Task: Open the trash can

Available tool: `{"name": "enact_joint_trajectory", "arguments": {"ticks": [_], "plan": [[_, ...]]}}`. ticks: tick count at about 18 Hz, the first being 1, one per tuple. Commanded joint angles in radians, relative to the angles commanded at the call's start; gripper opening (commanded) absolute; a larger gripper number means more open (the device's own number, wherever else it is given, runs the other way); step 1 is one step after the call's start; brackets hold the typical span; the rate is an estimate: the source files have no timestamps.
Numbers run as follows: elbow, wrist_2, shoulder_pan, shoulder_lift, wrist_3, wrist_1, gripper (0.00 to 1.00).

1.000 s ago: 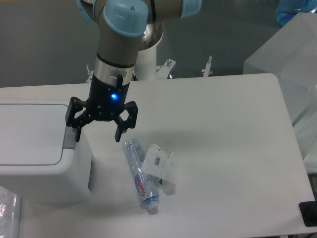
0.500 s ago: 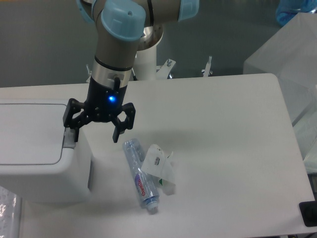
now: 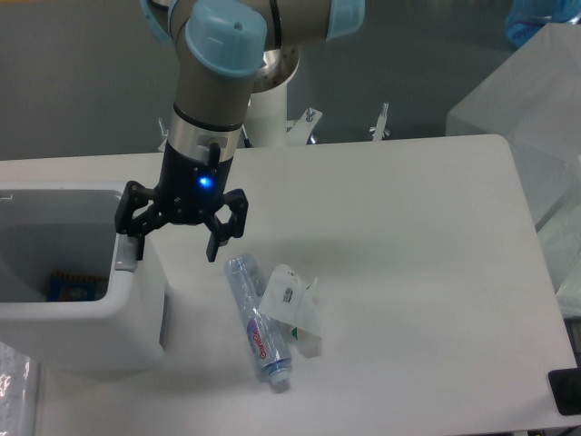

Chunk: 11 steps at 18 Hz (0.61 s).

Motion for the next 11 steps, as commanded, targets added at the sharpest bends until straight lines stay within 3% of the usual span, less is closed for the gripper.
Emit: {"name": "enact_joint_trajectory", "arguments": {"ticks": [4, 7, 11], "plan": [[0.104, 0.006, 0.014, -0.009, 0.012, 0.002, 1.0], [0.192, 0.06, 0.067, -0.031, 0.014, 0.043, 1.0], [0.21, 0.162, 0.158, -0.02, 0.076, 0.037, 1.0]]}}
